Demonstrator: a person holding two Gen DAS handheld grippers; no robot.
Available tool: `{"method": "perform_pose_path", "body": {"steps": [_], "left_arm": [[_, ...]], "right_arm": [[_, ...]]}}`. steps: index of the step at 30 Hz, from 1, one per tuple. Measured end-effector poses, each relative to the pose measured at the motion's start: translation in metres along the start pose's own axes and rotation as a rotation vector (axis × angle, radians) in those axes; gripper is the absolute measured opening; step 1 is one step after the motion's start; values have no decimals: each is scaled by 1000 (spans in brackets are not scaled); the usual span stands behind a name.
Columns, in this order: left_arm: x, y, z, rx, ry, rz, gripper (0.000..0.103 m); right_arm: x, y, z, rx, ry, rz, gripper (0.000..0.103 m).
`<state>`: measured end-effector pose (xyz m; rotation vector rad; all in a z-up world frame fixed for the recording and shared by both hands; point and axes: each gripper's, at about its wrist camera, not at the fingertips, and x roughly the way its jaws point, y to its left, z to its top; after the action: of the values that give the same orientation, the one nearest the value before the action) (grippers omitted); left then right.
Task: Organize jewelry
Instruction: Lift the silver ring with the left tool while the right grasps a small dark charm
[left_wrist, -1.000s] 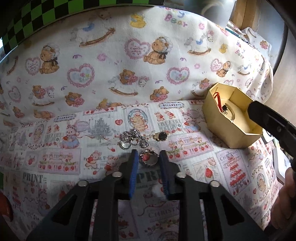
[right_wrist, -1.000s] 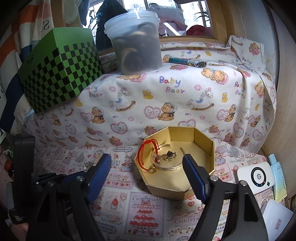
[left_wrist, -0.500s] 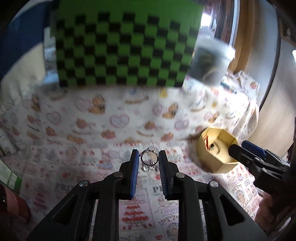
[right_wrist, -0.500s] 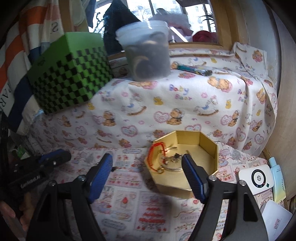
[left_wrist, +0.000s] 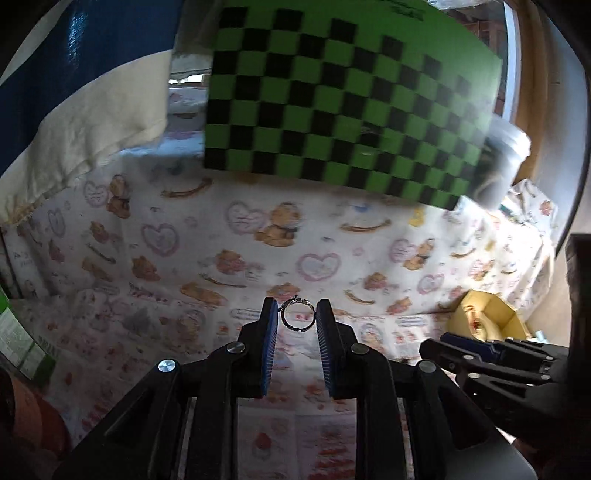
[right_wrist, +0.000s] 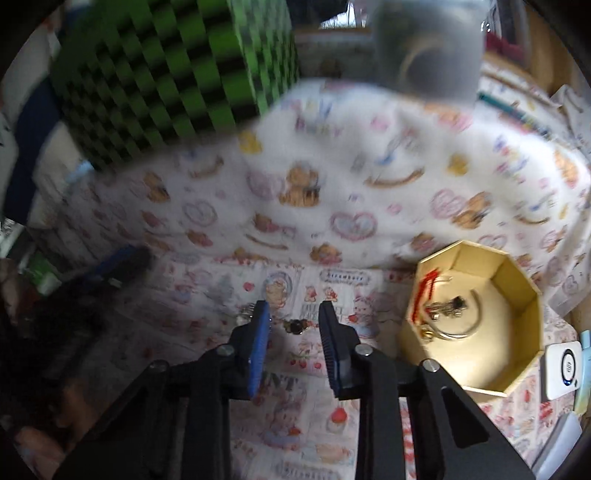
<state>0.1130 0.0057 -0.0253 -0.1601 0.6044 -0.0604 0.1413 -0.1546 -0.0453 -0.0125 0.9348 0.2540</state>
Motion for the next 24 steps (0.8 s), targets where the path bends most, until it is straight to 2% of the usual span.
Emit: {"method": "perform_pose_path", "body": {"steps": [2,5,10,17,21,24], "left_arm": [[5,5,-1,-1,14,13,20],[13,14,-3,-44,48,-14,20],[14,13,-4,-41,49,6,20],[0,2,-4,-13,-17,34,20],[-13,-1,-3,-8,-43,37,20],[-35,-1,1,-40,-105,32,20]], "right_arm": [[9,-2,-3,20,12,21,18],[19,-5,-5,26,27,34,17],[30,2,-5,-5,39,35,10],[31,2,-5,1,23,43,7],[16,-10,-8,7,-5,64,7],[1,-16,-10,10,-29,77,7]]}}
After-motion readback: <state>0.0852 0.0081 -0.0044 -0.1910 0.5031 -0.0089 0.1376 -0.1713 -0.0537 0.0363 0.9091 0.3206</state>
